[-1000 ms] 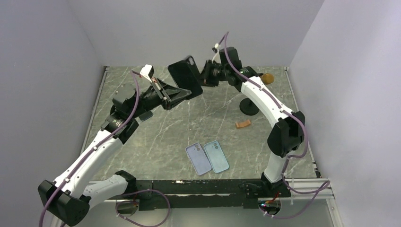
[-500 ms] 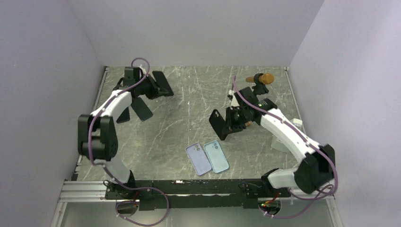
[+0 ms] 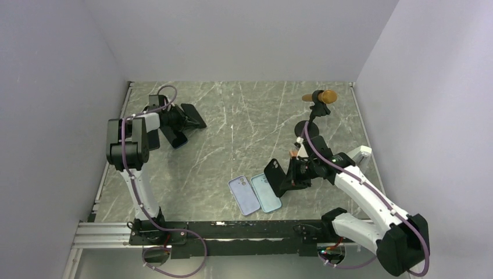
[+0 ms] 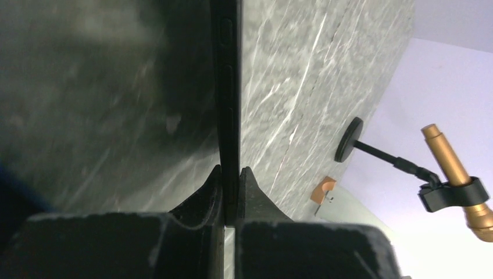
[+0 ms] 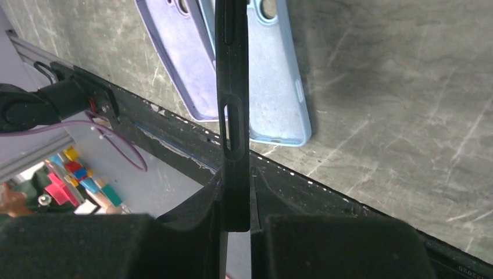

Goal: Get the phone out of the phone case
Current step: Place the phone at the center of the board, then place the phone case at the center of the board.

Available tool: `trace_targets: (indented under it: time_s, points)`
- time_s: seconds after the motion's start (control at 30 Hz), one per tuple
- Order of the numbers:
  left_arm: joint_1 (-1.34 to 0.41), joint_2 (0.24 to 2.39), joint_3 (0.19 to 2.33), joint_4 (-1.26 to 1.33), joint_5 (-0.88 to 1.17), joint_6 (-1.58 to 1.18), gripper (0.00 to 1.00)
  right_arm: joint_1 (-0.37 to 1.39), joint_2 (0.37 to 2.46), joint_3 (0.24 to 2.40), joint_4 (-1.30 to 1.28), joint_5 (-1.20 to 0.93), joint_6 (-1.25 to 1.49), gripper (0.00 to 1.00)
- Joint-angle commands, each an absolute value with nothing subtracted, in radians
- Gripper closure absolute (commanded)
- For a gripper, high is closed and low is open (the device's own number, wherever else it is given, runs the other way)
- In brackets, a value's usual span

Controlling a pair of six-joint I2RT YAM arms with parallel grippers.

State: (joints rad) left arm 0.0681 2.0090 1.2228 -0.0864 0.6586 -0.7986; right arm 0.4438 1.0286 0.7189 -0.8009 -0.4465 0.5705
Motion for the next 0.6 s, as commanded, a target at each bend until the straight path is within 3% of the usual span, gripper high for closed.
trace_targets:
  time_s: [0.0,0.07,0.13,0.23,0.4,0.47,0.57]
  points:
    - [0.069,2.085,1.375,-0.105,0.734,-0.778,0.97,0.395,0.952,0.685,-0.798,-0.445,0.613,1.00]
    - [0.069,2.117,1.418,-0.210,0.707,-0.748,0.88,0.377,0.942,0.669,-0.812,-0.422,0.620,1.00]
    - [0.069,2.137,1.454,-0.295,0.687,-0.724,0.69,0.364,0.938,0.652,-0.811,-0.410,0.628,1.00]
    - [0.072,2.145,1.520,-0.429,0.654,-0.668,0.57,0.357,0.952,0.616,-0.774,-0.406,0.627,1.00]
    - [0.071,2.067,1.582,-0.558,0.608,-0.599,0.28,0.351,1.006,0.586,-0.766,-0.383,0.603,1.00]
    - [0.071,2.020,1.602,-0.620,0.588,-0.563,0.15,0.351,1.020,0.586,-0.791,-0.362,0.600,0.92]
    - [0.068,1.924,1.590,-0.679,0.546,-0.515,0.11,0.351,1.032,0.593,-0.849,-0.291,0.606,0.70]
